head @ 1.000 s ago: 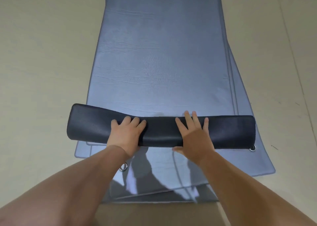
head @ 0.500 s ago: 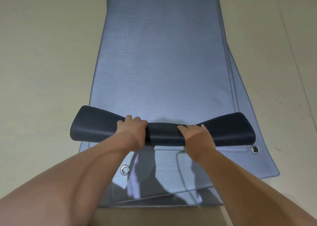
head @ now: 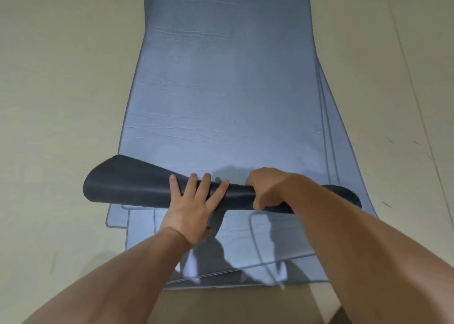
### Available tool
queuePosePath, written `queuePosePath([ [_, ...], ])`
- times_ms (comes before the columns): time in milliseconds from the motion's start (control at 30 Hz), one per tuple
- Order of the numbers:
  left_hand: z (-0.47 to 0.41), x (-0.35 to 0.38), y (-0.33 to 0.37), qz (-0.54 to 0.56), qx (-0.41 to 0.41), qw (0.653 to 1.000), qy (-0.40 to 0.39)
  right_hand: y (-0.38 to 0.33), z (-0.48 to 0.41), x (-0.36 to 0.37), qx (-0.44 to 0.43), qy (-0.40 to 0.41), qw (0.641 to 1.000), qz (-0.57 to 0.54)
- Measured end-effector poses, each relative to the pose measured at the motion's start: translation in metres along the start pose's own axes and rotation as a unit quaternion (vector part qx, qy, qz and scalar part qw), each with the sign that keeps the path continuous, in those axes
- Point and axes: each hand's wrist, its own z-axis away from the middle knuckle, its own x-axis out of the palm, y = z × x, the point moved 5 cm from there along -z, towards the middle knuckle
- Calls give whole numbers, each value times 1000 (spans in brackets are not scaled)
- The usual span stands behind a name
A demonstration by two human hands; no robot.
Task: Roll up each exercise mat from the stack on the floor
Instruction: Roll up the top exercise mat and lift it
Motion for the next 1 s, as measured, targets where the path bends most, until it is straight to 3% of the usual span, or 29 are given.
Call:
queuePosePath([
  [133, -20, -9, -10, -35, -6, 999, 9, 8, -8, -31, -7, -57, 998, -28],
  [233, -47, -16, -17, -35, -5, 999, 9, 21, -19, -38, 12, -31, 998, -58],
  [300, -66, -22, -23, -38, -1, 999, -1, 29, -18, -38, 28, 30, 995, -86],
  [367, -85, -25, -27, -38, 8, 999, -20, 34, -11, -31, 37, 153, 987, -42],
  [433, -102, -28, -32, -30, 17, 998, -54, 29, -2, -18, 53, 317, 945, 63],
  [500, -113, -30, -37, -18, 29, 996, -85, 17, 1, 5, 71, 369, 921, 106],
  [600, -124, -29, -43, 9, 59, 993, -103, 10, -14, 40, 91, 275, 951, 112],
  [767, -125, -34, -42, -21, 47, 996, -79, 17, -39, 18, 113, 253, 957, 82],
  [933, -75, -17, -33, -18, -27, 996, 84, 34, -51, -19, 71, 214, 974, 24],
  [1000, -64, -6, -31, 3, -45, 994, 101, 41, -55, -38, 62, 183, 981, -22],
])
